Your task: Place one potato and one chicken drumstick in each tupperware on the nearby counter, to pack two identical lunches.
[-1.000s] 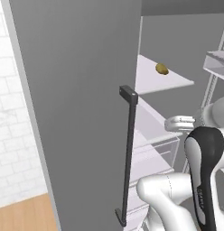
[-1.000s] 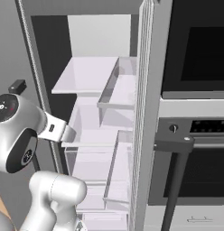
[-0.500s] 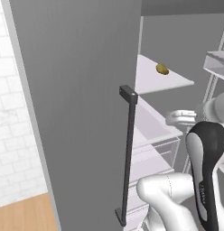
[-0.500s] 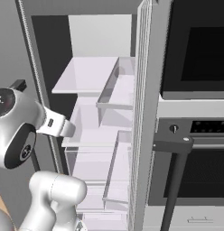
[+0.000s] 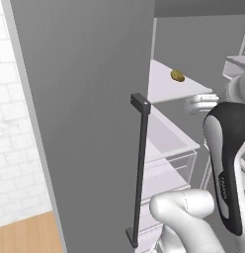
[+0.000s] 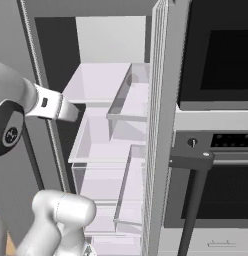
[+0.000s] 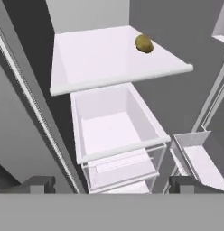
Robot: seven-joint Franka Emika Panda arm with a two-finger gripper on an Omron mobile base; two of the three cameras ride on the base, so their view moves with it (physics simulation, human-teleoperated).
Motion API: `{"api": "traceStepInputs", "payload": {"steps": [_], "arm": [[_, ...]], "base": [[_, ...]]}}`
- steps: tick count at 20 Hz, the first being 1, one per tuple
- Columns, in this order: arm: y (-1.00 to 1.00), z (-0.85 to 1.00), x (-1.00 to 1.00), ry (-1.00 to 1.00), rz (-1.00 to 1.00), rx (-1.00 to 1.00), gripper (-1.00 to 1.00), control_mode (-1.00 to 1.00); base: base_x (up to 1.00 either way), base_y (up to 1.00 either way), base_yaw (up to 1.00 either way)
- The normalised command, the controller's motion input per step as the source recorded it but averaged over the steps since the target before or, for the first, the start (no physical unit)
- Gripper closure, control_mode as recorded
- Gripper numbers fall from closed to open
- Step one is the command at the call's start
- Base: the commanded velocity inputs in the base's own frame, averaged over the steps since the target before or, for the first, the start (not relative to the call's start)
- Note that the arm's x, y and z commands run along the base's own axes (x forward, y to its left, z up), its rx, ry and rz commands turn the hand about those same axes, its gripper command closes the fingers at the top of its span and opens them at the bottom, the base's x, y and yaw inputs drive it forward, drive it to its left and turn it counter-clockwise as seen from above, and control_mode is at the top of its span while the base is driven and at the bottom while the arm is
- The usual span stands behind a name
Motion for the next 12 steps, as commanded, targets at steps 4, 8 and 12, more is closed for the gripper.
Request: {"api": "traceStepInputs", "payload": {"steps": [4,8,12], "arm": [[-0.01,0.38,0.08,-0.06,0.12,-0.30,-1.00,-1.00],[-0.10,0.09,0.04,-0.04,0.16,-0.19,-1.00,-1.00],[-0.11,0.01,0.27,-0.14,0.14,-0.11,-1.00,-1.00]], "base": [[0.00,0.00,0.00],[0.00,0.00,0.00],[0.00,0.00,0.00]]}}
